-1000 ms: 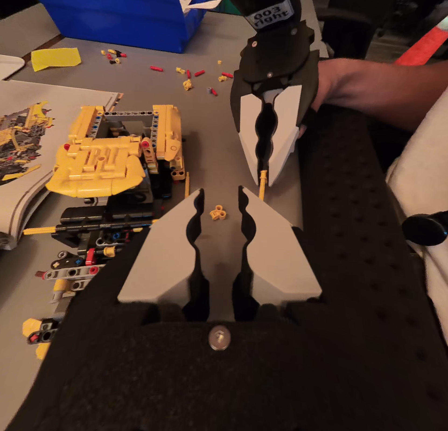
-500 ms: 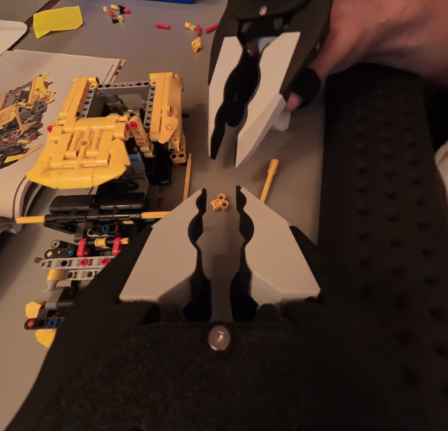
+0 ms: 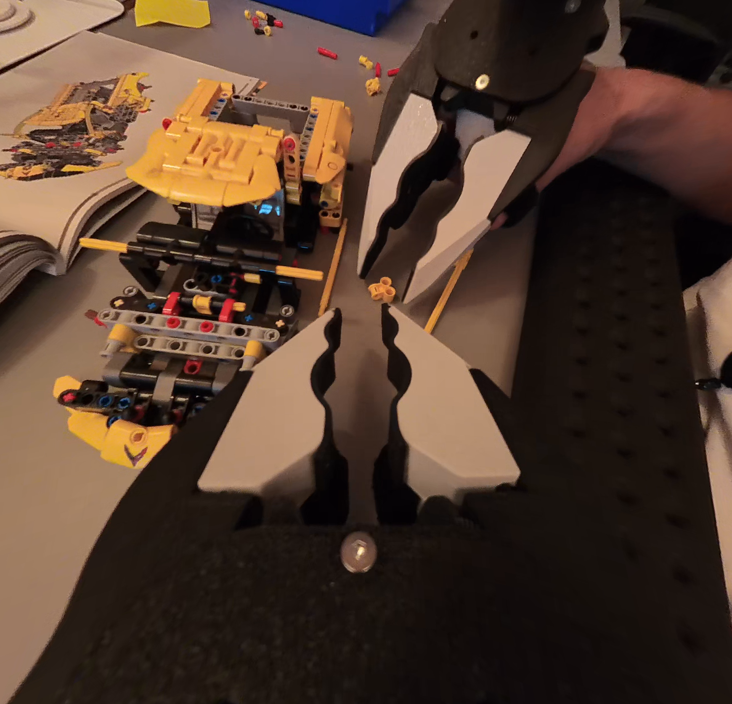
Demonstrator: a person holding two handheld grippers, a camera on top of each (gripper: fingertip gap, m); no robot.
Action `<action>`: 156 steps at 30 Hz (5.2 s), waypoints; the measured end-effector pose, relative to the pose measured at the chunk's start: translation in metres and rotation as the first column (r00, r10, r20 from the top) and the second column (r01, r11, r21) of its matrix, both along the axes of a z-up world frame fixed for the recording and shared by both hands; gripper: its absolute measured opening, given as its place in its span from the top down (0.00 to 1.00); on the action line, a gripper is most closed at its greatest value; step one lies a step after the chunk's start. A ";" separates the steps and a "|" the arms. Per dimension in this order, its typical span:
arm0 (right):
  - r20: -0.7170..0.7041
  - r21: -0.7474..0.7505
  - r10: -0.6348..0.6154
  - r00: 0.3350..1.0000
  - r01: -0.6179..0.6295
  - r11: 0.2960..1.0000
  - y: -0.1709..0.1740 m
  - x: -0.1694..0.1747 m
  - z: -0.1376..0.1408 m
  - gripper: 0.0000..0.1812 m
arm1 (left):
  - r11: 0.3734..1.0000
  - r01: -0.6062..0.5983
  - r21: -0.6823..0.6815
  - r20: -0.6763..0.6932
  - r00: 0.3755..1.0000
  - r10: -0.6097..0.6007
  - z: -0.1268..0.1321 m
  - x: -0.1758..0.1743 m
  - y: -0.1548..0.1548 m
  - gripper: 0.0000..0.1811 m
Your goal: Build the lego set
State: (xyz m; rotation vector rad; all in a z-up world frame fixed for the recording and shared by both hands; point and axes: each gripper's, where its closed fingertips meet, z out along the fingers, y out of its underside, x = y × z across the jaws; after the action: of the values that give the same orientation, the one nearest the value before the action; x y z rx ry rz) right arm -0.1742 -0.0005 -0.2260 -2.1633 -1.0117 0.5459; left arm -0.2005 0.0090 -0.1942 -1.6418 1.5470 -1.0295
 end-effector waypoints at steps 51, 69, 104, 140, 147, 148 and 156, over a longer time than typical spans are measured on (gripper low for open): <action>0.238 0.095 -0.013 0.971 -0.010 0.995 0.030 0.007 -0.007 0.98 | 0.989 -0.125 0.077 0.022 0.992 0.124 0.000 -0.012 -0.001 0.92; -0.491 0.157 0.155 0.857 -0.088 0.984 -0.009 -0.021 0.096 0.99 | 0.999 -0.049 -0.024 0.157 0.986 0.052 0.029 0.004 -0.024 0.87; -0.806 -0.139 -0.156 0.571 0.073 0.988 0.025 0.010 0.116 0.98 | 0.969 -0.221 0.113 0.340 0.925 0.171 0.099 0.009 -0.018 0.98; -0.372 0.478 0.393 0.841 -0.189 0.858 -0.035 -0.011 0.118 0.99 | 0.691 0.299 -0.658 0.490 0.867 0.090 0.090 0.017 -0.053 0.99; -0.365 0.483 0.408 0.837 -0.205 0.851 -0.039 -0.014 0.118 0.98 | 0.687 0.302 -0.660 0.481 0.873 0.078 0.088 0.017 -0.056 0.98; -0.366 0.482 0.404 0.838 -0.200 0.853 -0.038 -0.013 0.117 0.98 | 0.689 0.298 -0.661 0.480 0.874 0.082 0.088 0.018 -0.055 0.99; -0.308 0.545 0.366 0.878 -0.153 0.825 -0.030 -0.019 0.116 0.98 | 0.676 0.282 -0.681 0.501 0.853 0.149 0.092 0.016 -0.045 0.98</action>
State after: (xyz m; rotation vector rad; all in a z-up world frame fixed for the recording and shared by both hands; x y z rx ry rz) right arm -0.1932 -0.0305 -0.1098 -1.3761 -1.0822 0.7254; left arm -0.1841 -0.0355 -0.1021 -1.5572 0.8360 -2.1530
